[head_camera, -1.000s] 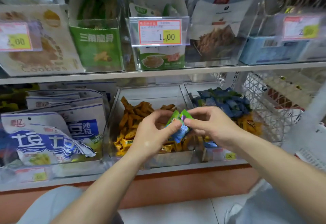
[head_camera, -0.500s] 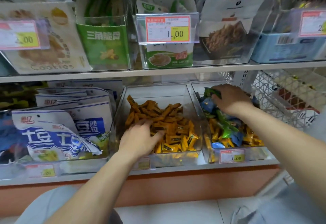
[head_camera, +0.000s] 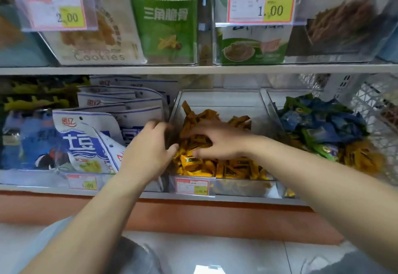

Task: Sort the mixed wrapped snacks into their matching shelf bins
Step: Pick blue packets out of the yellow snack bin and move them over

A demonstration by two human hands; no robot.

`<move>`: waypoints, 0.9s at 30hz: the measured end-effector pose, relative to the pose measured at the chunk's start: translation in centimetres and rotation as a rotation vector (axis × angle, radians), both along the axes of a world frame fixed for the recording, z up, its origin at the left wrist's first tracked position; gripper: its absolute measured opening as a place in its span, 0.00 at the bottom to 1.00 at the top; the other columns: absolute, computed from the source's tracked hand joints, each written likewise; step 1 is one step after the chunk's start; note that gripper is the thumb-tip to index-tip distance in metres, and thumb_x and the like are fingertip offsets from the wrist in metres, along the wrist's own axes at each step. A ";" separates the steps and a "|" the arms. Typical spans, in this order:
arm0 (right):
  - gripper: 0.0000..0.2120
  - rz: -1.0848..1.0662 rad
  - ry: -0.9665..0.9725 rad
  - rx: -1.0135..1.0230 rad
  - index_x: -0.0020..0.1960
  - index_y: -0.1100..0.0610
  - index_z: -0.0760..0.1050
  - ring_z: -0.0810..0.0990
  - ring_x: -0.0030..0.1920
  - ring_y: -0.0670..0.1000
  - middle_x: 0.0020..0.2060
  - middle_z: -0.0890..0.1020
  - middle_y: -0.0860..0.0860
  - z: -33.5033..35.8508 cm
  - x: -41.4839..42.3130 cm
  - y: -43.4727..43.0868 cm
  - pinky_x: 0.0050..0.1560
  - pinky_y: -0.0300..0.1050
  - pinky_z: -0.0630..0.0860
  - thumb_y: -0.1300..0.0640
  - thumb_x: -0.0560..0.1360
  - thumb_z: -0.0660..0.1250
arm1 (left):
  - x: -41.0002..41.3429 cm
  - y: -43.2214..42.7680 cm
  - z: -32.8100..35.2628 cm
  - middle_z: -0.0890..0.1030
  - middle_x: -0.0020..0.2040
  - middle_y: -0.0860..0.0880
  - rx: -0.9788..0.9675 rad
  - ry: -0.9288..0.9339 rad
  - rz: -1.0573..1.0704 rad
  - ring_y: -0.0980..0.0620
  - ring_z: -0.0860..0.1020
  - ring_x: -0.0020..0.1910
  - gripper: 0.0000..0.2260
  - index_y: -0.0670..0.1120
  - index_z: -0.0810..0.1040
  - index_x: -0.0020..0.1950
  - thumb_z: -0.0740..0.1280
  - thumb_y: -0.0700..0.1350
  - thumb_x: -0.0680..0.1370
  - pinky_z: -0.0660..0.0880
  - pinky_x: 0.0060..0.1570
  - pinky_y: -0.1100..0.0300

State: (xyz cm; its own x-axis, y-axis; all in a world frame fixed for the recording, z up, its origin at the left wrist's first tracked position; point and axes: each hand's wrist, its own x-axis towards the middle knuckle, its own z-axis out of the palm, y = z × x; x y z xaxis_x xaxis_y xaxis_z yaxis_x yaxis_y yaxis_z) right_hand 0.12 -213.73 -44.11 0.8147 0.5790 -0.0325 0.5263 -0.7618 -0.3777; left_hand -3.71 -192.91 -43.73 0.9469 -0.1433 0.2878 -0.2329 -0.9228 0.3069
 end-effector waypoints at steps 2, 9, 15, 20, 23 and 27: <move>0.31 0.051 0.055 -0.091 0.73 0.38 0.64 0.62 0.73 0.53 0.74 0.62 0.48 -1.4 0.8 1.7 0.70 0.52 0.64 0.33 0.72 0.66 | -0.4 0.3 -0.5 0.75 0.60 0.47 -0.032 -0.015 -0.017 0.44 0.76 0.57 0.20 0.50 0.75 0.65 0.72 0.48 0.74 0.73 0.52 0.52; 0.33 0.034 -0.058 -0.411 0.73 0.36 0.58 0.71 0.66 0.56 0.73 0.63 0.48 -1.3 2.9 -1.6 0.57 0.53 0.75 0.32 0.71 0.63 | -0.2 1.5 -1.0 0.83 0.54 0.47 -0.127 0.021 0.013 0.45 0.79 0.53 0.21 0.50 0.76 0.66 0.73 0.51 0.74 0.76 0.53 0.50; 0.26 -0.068 -0.112 -0.537 0.70 0.39 0.66 0.77 0.58 0.54 0.60 0.77 0.50 0.6 4.6 -8.2 0.50 0.47 0.74 0.33 0.75 0.60 | -0.3 1.6 -1.0 0.82 0.54 0.49 -0.158 0.039 0.023 0.46 0.79 0.53 0.23 0.50 0.74 0.67 0.73 0.53 0.74 0.77 0.53 0.50; 0.26 -0.064 -0.228 -0.374 0.64 0.44 0.74 0.77 0.57 0.53 0.57 0.78 0.47 1.2 4.0 -6.1 0.53 0.52 0.76 0.32 0.71 0.62 | -0.4 1.7 -0.8 0.83 0.55 0.50 -0.164 0.042 -0.010 0.49 0.80 0.51 0.24 0.49 0.74 0.67 0.73 0.53 0.74 0.78 0.52 0.53; 0.14 -0.046 -0.074 -0.165 0.53 0.46 0.78 0.79 0.50 0.48 0.47 0.79 0.42 0.6 3.1 -2.9 0.49 0.48 0.77 0.39 0.73 0.67 | -0.5 1.7 -0.8 0.81 0.57 0.50 -0.147 0.054 -0.033 0.49 0.80 0.50 0.24 0.49 0.73 0.68 0.73 0.53 0.74 0.78 0.52 0.52; 0.22 -0.169 0.038 -0.385 0.55 0.52 0.79 0.80 0.48 0.53 0.47 0.82 0.50 -0.5 3.6 -0.7 0.50 0.50 0.79 0.36 0.71 0.68 | -0.5 1.8 -1.0 0.80 0.59 0.50 -0.130 0.071 -0.050 0.50 0.78 0.53 0.25 0.50 0.71 0.69 0.73 0.53 0.74 0.75 0.52 0.56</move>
State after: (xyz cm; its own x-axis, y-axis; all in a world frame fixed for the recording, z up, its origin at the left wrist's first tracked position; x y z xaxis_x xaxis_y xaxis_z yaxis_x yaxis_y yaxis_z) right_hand 3.77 -214.45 -44.62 0.8914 0.3765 -0.2524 0.3725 -0.9257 -0.0653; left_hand -4.21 -191.06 -44.69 0.9581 -0.1568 0.2399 -0.2514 -0.8617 0.4407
